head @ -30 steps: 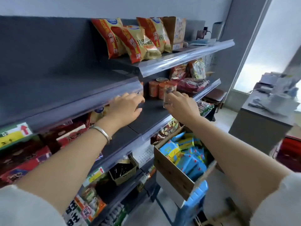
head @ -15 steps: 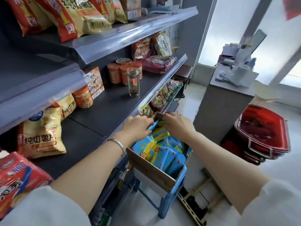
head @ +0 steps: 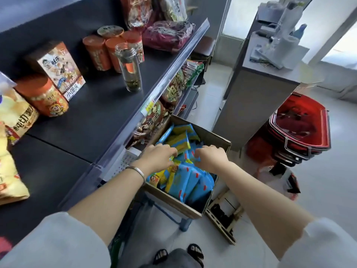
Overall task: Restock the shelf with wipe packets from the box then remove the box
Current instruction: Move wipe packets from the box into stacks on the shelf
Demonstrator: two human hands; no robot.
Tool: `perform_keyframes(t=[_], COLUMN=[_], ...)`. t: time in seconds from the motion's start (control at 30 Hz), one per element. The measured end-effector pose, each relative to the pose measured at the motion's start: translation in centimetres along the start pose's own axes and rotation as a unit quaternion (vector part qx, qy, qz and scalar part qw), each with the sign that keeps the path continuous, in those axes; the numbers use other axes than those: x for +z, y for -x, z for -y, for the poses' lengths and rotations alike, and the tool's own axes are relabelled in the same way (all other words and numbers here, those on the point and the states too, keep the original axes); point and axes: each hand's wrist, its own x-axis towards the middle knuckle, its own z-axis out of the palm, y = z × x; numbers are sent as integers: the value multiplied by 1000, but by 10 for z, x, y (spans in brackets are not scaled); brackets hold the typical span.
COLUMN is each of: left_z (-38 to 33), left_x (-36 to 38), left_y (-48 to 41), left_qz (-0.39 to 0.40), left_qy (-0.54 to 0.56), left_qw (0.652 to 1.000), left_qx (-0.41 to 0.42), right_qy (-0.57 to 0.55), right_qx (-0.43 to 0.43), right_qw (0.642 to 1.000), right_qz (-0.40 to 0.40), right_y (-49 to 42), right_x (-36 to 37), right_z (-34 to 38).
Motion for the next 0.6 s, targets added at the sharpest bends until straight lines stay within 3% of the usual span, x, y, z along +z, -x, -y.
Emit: perform_keyframes(t=[0.43, 0.6], left_z=[-41, -40], left_x=[51, 44], left_y=[-51, -48], left_qz=[68, 48], left_qy=[25, 33], left_qw=[997, 998], left_qx=[-23, -30], right_qy=[-68, -76], right_qx=[-59, -86], right_qw=[993, 991], right_qz=[73, 73], right_y=[-26, -29], right_x=[20, 26], right_z=[-41, -47])
